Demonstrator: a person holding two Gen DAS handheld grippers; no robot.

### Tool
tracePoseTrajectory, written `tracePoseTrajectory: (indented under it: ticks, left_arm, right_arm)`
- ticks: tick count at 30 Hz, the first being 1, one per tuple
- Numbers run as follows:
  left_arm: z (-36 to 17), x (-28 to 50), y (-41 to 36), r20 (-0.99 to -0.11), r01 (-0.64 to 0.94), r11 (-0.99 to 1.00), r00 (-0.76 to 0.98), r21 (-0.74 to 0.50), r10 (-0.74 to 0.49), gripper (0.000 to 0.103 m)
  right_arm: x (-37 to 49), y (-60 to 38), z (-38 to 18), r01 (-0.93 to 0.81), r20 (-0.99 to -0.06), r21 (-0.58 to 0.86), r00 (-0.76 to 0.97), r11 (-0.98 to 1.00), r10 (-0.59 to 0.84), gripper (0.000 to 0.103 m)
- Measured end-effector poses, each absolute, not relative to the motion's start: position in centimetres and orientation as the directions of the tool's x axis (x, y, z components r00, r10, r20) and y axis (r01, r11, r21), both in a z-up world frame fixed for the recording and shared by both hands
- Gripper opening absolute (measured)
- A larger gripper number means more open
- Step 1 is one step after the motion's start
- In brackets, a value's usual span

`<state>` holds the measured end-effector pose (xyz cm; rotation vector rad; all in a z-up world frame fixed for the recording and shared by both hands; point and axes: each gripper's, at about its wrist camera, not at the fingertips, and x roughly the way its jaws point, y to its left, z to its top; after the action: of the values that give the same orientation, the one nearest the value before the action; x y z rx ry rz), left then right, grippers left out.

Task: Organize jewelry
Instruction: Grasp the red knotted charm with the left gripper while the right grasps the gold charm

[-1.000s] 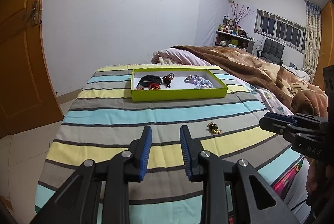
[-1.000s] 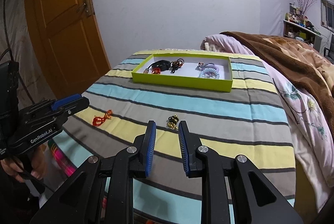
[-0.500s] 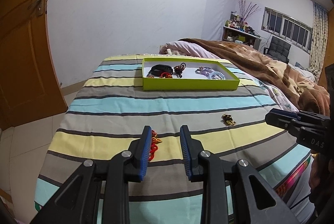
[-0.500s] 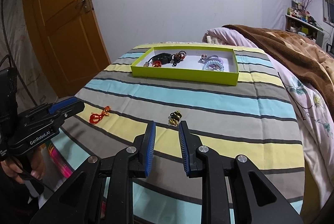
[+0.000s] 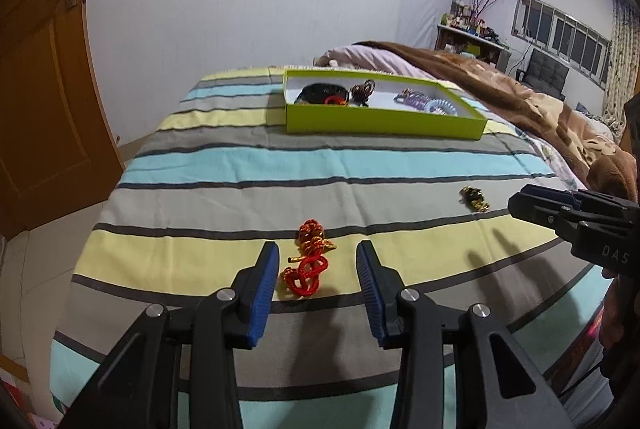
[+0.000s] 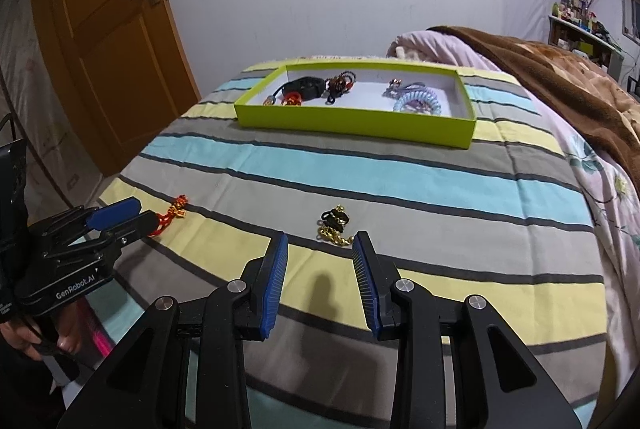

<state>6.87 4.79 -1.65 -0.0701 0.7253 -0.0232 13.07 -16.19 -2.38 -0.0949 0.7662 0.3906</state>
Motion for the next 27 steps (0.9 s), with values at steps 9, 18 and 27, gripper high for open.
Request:
tracePoseTrajectory:
  ticks: [9,18,27]
  left_arm:
    - [-2.6,8.0,5.0,-0.698,-0.008,0.995,0.714,-0.100,-0.064,0.042]
    - [-2.9,9.0,4.3,-0.728,-0.014,0.999,0.685,-0.052,-0.029,0.032]
    - [-2.9,9.2,3.2,-0.727,0.008,1.000,0.687,0.005,-0.002,0.012]
  right_arm:
    - [15.8,-15.2,-3.9,-0.353,-0.740,0.045,0.617,0.935,0.268,0.035]
    - [16.6,-14.7,-5.0,-0.340,-0.764,0.012,0.604,0.940,0.229,0.032]
    - [16.6,-14.9,-4.9,-0.341,-0.762,0.023,0.602,0.940,0.237,0.017]
